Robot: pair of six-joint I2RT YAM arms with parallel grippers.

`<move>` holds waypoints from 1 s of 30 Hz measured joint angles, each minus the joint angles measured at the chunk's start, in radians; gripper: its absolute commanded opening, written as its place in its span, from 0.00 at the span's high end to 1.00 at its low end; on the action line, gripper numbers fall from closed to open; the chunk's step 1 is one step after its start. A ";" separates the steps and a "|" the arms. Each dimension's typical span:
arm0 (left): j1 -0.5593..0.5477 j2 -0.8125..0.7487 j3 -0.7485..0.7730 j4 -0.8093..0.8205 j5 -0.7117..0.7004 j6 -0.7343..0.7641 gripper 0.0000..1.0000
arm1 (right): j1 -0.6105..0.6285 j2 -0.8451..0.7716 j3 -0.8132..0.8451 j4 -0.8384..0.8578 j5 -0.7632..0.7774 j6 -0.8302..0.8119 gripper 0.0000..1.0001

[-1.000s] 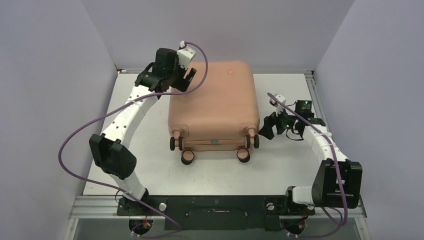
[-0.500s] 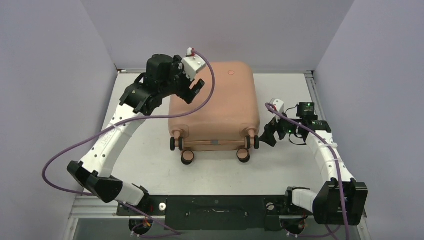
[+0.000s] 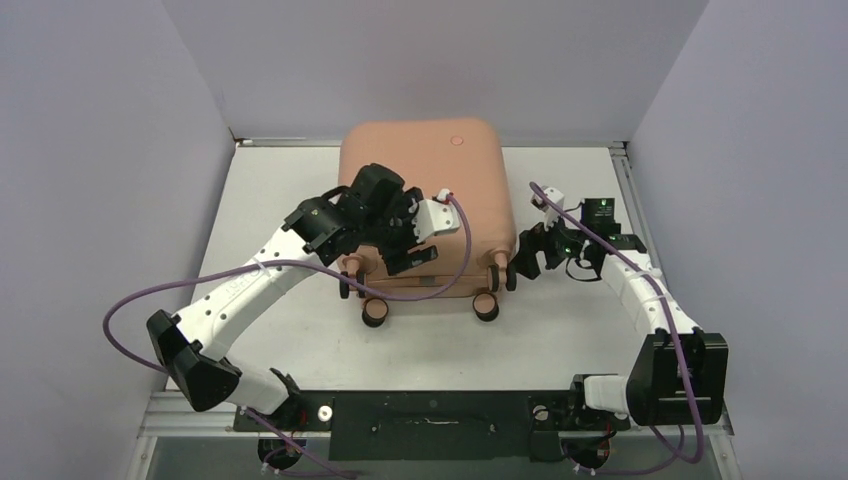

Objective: Pack the luggage
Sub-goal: Zip the luggage at the center of the board.

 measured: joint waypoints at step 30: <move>-0.156 0.317 0.059 0.427 -0.441 -0.198 0.34 | -0.095 -0.114 -0.376 0.350 -0.203 -0.272 0.10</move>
